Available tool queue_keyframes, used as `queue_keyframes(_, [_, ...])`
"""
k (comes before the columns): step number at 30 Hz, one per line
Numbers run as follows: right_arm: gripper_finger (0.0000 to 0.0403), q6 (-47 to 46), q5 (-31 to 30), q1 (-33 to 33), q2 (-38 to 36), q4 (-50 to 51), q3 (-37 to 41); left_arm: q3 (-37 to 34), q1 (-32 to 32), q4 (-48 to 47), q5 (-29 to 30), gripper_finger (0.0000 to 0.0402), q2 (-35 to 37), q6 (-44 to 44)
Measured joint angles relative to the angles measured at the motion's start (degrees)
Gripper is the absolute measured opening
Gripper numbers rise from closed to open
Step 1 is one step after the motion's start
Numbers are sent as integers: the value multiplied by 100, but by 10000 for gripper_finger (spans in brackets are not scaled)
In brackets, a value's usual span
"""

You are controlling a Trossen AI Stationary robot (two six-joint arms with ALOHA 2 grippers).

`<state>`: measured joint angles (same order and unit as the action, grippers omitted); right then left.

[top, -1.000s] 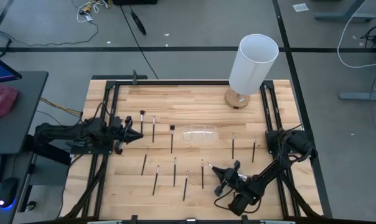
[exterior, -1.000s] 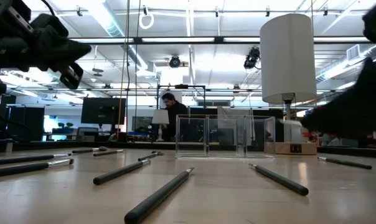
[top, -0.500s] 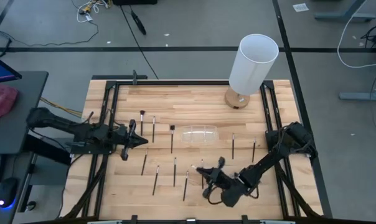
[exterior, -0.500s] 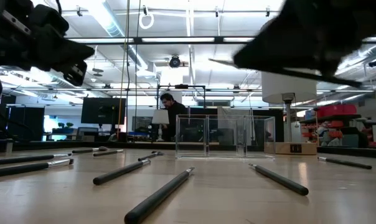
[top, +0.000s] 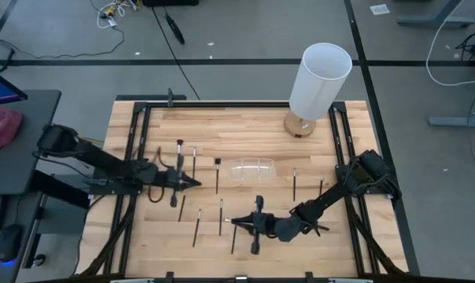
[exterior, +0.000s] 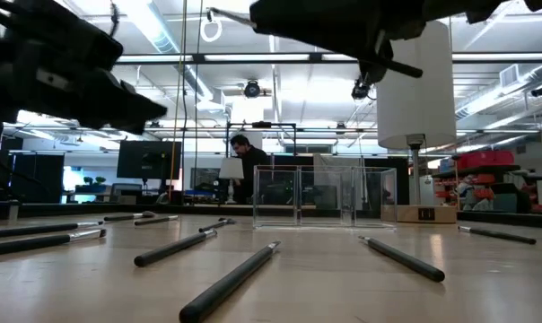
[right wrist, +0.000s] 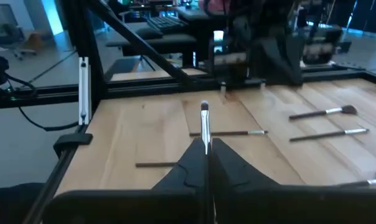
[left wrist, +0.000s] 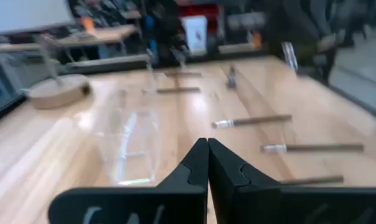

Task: Pick & Place Makeup Supplies
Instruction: Put the black makeup brush into the transparent organizer

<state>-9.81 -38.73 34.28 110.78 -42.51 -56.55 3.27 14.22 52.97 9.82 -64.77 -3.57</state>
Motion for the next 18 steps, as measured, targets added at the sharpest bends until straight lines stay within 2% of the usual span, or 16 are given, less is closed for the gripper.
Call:
queue_keyframes(3, [4,173,24,1,0,-163,0,504,3,-3,-355,3,-791,-56])
queue_keyframes(7, [4,124,27,-7,0,-220,75,1340,15,-60,-426,4,-1748,-70])
queue_keyframes(10, [4,-11,26,-12,0,-398,287,1800,15,-94,-1047,20,-2237,-589])
queue_keyframes(15, [4,-58,21,31,0,-1644,955,2199,17,-77,-2157,98,-2408,-944])
queue_keyframes(18, [4,-170,22,36,0,-2252,1301,2289,58,-62,-2151,162,-2369,-1105])
